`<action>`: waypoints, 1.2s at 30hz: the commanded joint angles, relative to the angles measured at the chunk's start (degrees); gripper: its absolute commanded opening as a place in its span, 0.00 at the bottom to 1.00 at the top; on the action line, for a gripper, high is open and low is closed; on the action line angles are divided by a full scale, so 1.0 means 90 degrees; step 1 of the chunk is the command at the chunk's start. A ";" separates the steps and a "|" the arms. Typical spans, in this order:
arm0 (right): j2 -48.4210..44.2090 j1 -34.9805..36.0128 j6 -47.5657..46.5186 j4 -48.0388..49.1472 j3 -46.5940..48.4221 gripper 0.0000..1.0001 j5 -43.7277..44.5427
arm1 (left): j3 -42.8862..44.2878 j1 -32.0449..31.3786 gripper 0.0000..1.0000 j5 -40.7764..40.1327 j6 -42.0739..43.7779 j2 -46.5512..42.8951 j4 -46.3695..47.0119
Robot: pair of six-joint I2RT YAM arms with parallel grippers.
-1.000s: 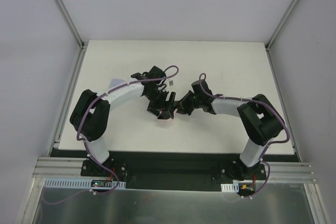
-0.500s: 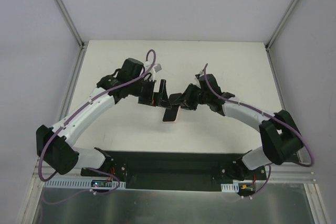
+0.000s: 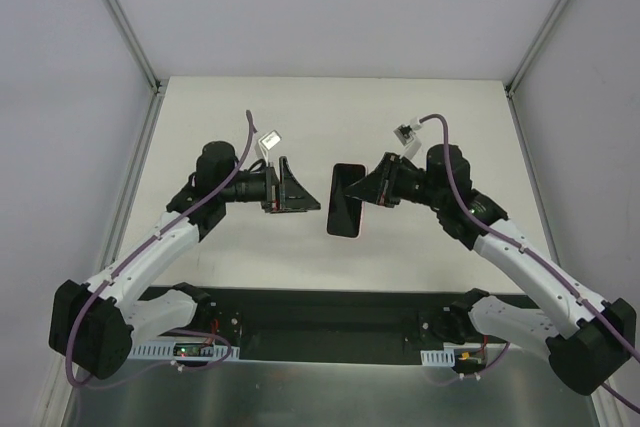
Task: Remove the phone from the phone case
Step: Adjust the phone.
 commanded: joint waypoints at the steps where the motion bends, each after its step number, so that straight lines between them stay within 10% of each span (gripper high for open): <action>1: -0.0031 0.0007 0.0519 0.1046 -0.0104 0.01 0.0035 | -0.0886 -0.0062 0.99 0.0845 -0.1904 0.0034 0.3544; 19: 0.1004 0.0173 0.2287 0.3976 -0.0573 0.02 0.0172 | -0.1239 -0.0394 0.85 0.1137 -0.3594 0.0766 0.6054; 28: 0.1190 0.0202 0.2123 0.4056 -0.0564 0.01 0.0104 | -0.1336 -0.0385 0.37 0.0855 -0.3887 0.0747 0.6455; 33: 0.0781 0.0368 0.0827 0.1949 -0.0076 0.01 0.0542 | -0.1551 -0.0385 0.01 0.0756 -0.4364 0.0932 0.7089; 36: 0.0507 0.0329 0.0443 0.0952 0.0159 0.10 0.0914 | -0.1571 -0.0385 0.00 0.0785 -0.4308 0.0962 0.7178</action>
